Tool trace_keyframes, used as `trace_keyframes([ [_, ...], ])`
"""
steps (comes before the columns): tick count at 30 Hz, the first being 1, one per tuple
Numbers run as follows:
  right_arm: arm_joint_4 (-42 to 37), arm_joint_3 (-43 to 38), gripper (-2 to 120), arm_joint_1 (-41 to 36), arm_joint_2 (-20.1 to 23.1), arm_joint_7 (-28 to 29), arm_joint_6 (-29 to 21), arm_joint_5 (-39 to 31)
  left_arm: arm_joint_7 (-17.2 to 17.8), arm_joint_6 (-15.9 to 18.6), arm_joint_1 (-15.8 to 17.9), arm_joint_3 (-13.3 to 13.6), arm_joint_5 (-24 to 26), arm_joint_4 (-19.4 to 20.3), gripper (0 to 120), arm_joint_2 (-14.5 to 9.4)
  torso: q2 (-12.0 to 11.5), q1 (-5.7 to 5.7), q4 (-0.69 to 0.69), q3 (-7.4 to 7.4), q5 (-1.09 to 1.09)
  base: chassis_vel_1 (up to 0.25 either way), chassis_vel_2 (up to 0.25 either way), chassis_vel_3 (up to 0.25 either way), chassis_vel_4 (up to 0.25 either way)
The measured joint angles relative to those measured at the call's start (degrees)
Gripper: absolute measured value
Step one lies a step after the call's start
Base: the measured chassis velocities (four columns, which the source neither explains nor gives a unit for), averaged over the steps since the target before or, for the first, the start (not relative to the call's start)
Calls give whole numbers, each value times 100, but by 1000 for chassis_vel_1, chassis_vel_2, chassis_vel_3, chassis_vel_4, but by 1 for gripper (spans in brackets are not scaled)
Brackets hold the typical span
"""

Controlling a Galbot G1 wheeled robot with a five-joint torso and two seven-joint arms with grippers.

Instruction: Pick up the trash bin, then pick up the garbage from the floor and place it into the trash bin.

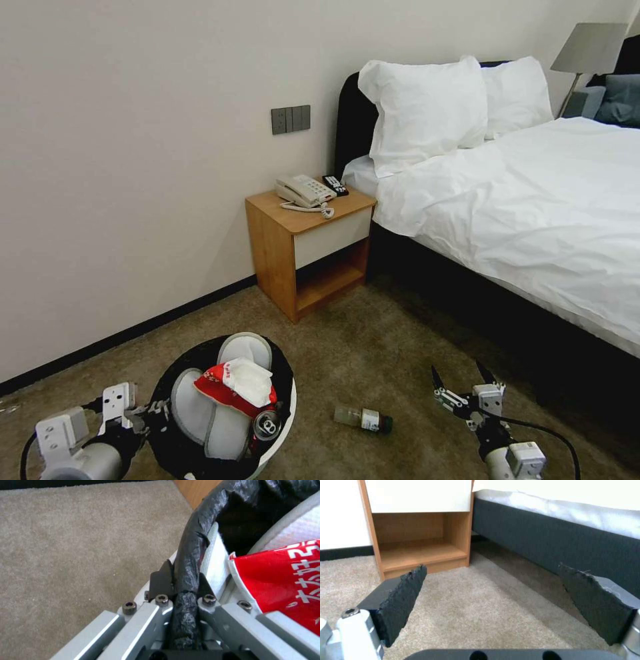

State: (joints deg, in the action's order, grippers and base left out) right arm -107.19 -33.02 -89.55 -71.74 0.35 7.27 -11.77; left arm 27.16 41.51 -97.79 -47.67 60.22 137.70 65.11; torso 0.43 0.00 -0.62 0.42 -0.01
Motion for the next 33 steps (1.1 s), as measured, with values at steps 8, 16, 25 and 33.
trace_keyframes([
  [8, 5, 16, 100, -31, 3, -66, 19, -36, -4, -5, -10, 2, -9, 31, 2, 4, 0, 0, 0, 0, 1, 0, 0, 0, 0],
  [16, 9, 13, 100, -21, 22, -91, 19, -82, -4, -6, -3, 4, -9, 35, 2, -4, 0, 0, 0, 0, 0, 0, 0, 0, 0],
  [25, 29, 8, 100, -12, 32, -118, 18, -95, -6, -6, 16, 6, -2, 35, 2, -8, 0, 0, 0, 0, 1, -8, 8, 9, -12],
  [33, 58, 3, 100, -20, 53, -184, 37, -103, -7, -6, 6, 6, 8, 37, 2, -8, 0, 0, 0, 0, 0, -53, 32, 36, -36],
])
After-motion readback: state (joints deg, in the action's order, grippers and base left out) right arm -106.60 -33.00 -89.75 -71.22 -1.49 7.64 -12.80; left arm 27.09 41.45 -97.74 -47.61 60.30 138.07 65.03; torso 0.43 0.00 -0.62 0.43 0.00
